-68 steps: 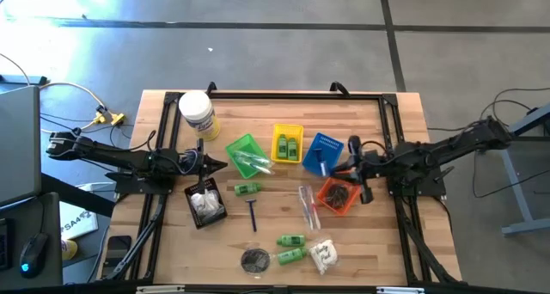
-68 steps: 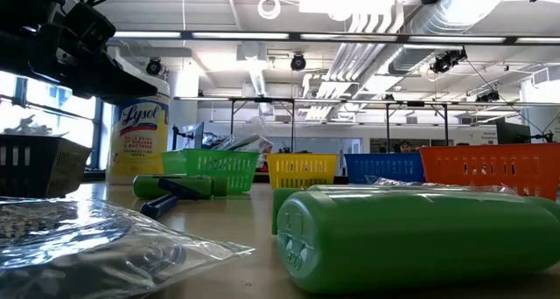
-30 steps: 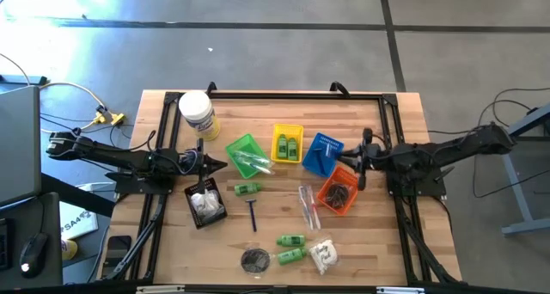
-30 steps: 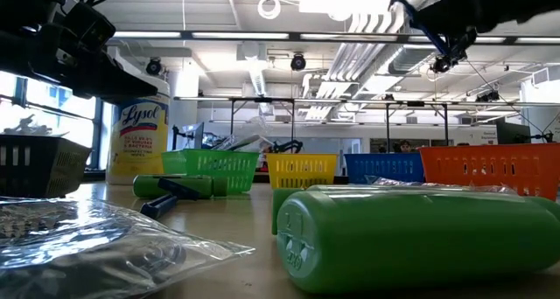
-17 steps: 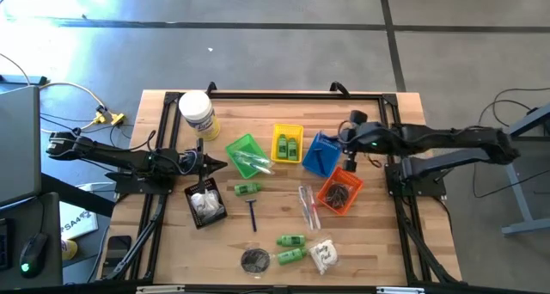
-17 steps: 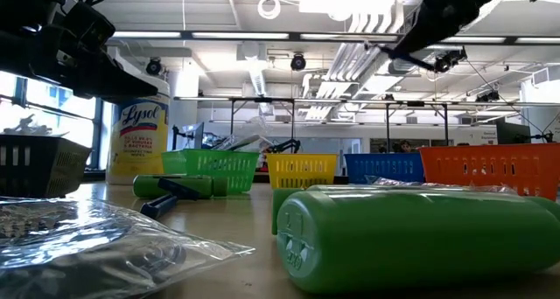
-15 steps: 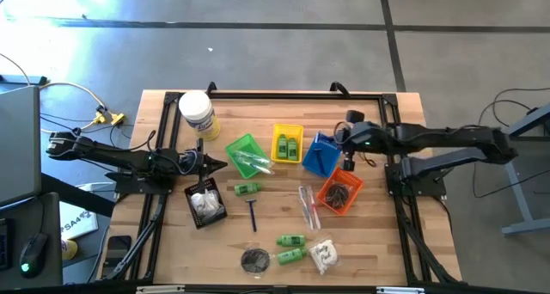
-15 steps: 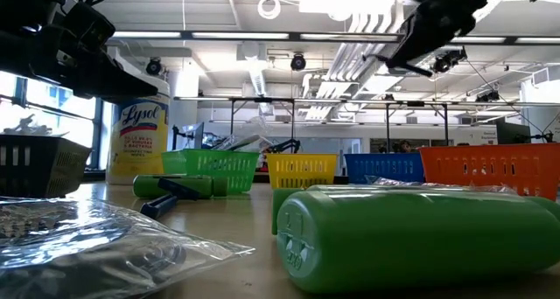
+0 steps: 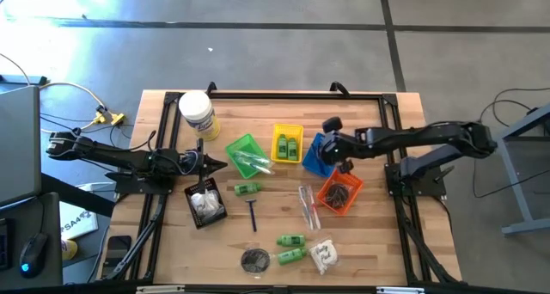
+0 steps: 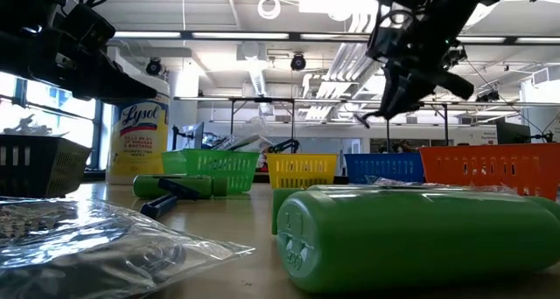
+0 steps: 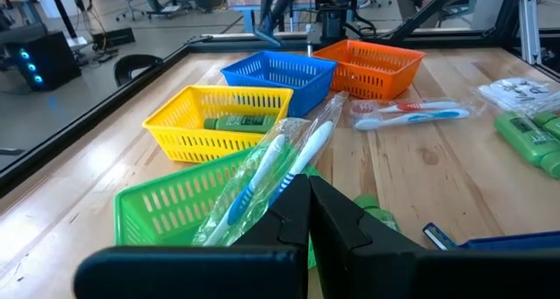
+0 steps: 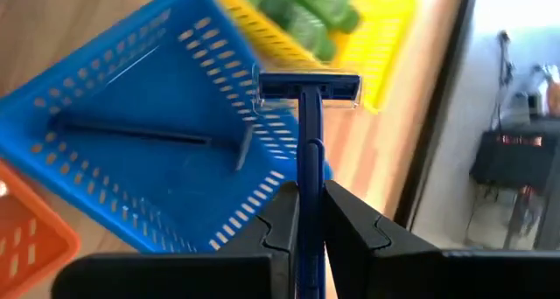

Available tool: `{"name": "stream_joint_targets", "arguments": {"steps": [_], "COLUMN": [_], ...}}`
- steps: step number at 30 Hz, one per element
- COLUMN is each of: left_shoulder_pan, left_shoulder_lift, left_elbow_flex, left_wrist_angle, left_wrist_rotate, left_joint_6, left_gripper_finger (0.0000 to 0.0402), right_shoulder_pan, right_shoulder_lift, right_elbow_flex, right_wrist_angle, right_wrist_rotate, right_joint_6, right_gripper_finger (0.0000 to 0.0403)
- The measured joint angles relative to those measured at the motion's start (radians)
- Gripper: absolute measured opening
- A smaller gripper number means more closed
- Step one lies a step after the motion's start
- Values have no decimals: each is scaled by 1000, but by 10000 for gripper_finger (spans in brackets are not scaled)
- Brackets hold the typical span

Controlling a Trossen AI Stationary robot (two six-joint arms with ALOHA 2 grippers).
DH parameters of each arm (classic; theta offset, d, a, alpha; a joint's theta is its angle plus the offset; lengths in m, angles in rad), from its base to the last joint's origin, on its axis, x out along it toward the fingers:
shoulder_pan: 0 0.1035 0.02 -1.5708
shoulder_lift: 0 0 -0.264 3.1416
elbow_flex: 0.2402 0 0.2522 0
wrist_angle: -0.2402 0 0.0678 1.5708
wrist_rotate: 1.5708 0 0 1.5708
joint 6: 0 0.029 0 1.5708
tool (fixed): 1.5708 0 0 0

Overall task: Pick & Place Travel size toiletries
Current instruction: Put the razor into the blue bin

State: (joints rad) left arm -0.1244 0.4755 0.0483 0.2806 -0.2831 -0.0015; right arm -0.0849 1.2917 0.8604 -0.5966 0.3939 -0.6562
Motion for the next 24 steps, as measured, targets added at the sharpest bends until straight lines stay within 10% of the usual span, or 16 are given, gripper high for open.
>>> {"name": "stream_joint_targets", "arguments": {"steps": [24], "left_shoulder_pan": [0], "left_shoulder_lift": [0], "left_elbow_flex": [0], "left_wrist_angle": [-22], "left_wrist_rotate": [0], "left_joint_6": [22], "left_gripper_finger": [0], "right_shoulder_pan": [8], "right_shoulder_lift": [173], "right_elbow_flex": [0], "right_wrist_angle": [-9], "right_wrist_rotate": [-79], "right_joint_6": [-131], "right_gripper_finger": [38]}}
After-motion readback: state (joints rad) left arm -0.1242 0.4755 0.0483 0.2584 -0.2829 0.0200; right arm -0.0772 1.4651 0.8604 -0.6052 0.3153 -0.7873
